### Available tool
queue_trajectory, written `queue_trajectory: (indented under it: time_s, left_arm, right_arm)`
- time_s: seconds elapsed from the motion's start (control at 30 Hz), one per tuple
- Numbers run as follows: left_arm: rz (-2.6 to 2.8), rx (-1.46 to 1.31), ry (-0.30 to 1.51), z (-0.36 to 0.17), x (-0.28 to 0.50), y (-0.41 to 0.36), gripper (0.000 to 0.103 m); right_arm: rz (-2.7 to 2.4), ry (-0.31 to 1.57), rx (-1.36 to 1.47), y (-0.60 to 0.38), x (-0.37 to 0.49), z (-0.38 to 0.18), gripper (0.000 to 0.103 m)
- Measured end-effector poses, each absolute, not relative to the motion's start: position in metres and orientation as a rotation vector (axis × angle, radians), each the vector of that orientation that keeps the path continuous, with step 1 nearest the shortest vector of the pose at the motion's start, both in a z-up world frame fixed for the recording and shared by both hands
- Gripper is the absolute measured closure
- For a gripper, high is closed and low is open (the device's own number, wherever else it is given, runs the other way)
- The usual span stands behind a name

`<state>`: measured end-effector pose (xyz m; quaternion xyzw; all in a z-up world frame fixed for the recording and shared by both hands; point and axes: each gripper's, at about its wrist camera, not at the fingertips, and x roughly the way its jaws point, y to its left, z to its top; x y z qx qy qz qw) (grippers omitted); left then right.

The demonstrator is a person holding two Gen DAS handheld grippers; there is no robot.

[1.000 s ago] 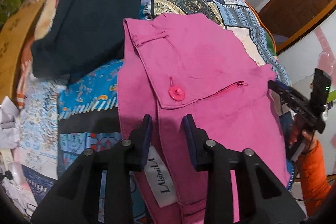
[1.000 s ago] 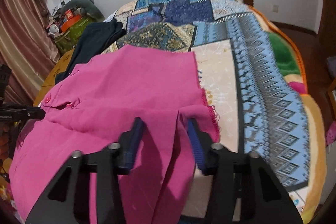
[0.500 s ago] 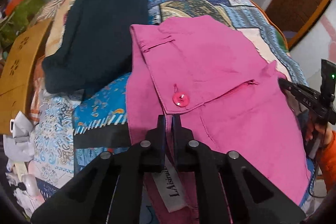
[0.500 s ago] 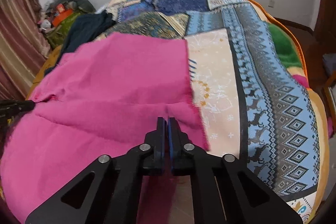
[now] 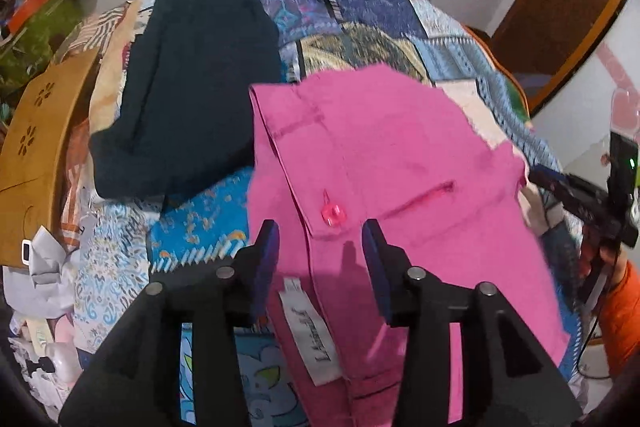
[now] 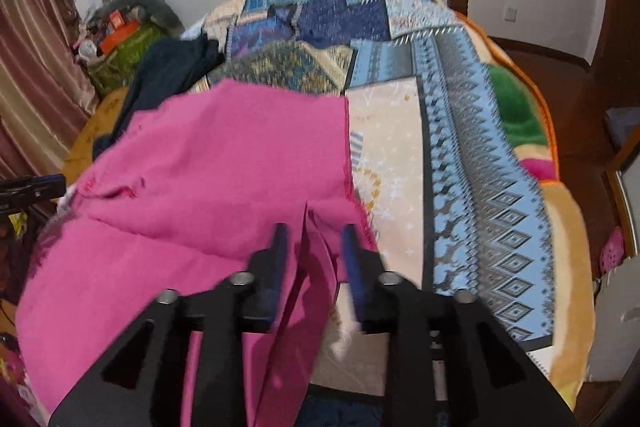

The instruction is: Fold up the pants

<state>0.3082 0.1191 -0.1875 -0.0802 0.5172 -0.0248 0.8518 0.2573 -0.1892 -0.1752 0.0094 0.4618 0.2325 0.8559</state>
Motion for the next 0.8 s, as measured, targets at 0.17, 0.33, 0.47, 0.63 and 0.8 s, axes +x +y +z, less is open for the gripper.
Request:
queue_trajectory:
  time_s: [0.17,0.33,0.47,0.63,0.8]
  left_arm:
    - [-0.075,-0.248,1.126,-0.19,0.335,0.132,0.06]
    - [-0.079,-0.336,1.187,-0.213,0.36,0.142,0.06]
    - [-0.101,-0.384,1.238,-0.233,0.374,0.143,0.057]
    - [-0.111,-0.375,1.236,-0.244,0.376,0.136,0.055]
    - [-0.104,-0.288,1.191,-0.239,0.373,0.127,0.066]
  right_arm:
    - [0.441,0.914,0.076,-0.198,0.265,-0.161,0.047]
    - [0.4,0.955,0.098,-0.2,0.285,-0.177,0.046]
    - [0.389,1.035,0.106,-0.198,0.298,-0.204,0.046]
    - [0.432,1.044,0.087,-0.184,0.299,-0.215,0.046]
    - [0.48,1.069,-0.027,-0.164,0.295,-0.225,0.068]
